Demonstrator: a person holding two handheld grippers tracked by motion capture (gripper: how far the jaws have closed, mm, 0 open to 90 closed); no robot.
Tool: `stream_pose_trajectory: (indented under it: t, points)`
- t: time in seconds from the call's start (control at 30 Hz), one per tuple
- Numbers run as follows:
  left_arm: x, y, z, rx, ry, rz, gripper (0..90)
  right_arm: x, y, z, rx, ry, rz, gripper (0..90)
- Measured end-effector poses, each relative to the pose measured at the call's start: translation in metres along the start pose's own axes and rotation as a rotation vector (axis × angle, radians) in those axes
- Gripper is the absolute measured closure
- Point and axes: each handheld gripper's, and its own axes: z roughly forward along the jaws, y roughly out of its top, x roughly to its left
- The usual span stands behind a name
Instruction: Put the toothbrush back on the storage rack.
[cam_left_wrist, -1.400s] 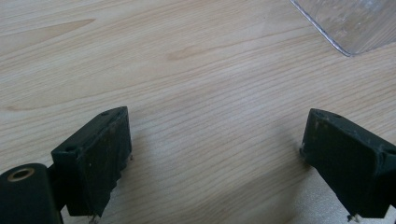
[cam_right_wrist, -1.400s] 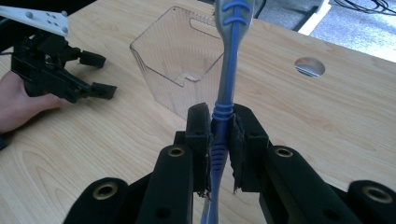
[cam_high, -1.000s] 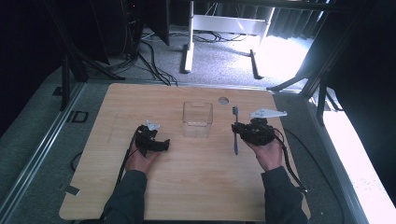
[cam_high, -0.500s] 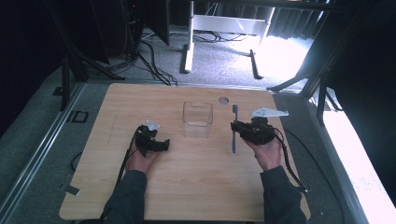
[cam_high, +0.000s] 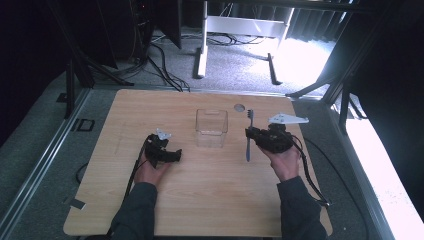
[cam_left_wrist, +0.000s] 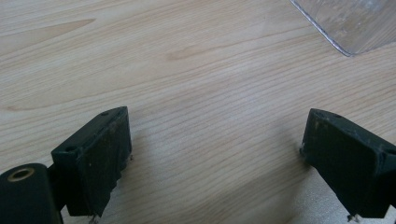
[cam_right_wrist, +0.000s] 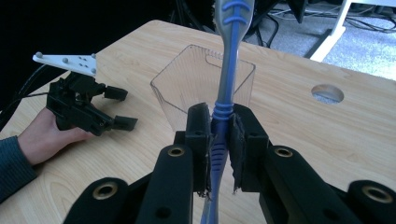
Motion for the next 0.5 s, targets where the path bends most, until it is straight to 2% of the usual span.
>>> stream_pose_trajectory:
  t: [0.5]
  points:
    - [-0.0001,0.0,0.0001,-0.001,0.0,-0.001,8.7,-0.0014,0.0057,0.0034,-0.029,0.01,-0.003,78.5]
